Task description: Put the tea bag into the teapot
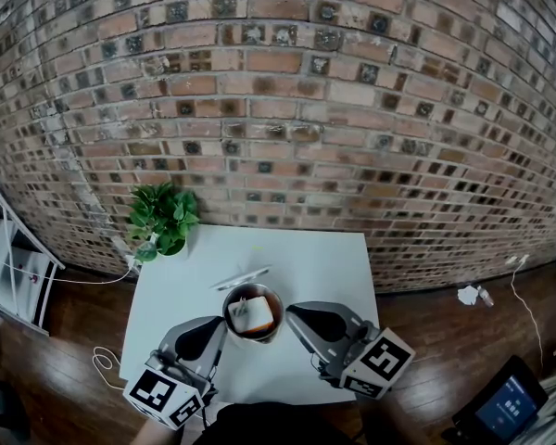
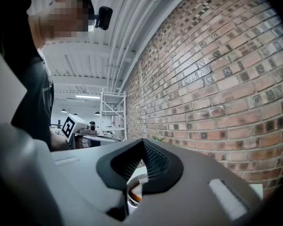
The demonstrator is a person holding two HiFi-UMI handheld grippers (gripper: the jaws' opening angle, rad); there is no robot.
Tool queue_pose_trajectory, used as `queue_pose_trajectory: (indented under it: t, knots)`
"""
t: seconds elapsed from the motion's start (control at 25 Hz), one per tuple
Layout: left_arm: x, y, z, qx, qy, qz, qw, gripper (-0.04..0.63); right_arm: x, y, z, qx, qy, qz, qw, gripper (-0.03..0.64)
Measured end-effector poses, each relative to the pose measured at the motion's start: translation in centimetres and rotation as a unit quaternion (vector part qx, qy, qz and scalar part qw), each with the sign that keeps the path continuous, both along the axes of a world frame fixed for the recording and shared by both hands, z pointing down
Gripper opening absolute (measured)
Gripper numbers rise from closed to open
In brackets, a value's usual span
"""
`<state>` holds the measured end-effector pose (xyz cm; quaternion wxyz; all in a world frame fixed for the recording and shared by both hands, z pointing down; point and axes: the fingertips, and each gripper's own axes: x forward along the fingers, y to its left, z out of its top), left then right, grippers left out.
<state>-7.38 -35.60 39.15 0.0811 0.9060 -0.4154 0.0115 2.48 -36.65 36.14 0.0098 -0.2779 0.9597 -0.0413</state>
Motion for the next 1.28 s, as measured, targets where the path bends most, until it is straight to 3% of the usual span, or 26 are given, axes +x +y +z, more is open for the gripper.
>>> queue_pose_trajectory:
  t: [0.2,1.28]
  knots:
    - [-1.2,0.2,0.4,-0.005,0.001,-0.017,0.9998,0.005,0.6,0.1,0.4,-0.002,-0.002,0.010,1.000,0.000]
    - [-0.4,-0.3,1.2,-0.012,0.001,-0.007,0.9999,0.005,0.7,-0.3,1.4,-0.018,0.006,0.019,1.000,0.000]
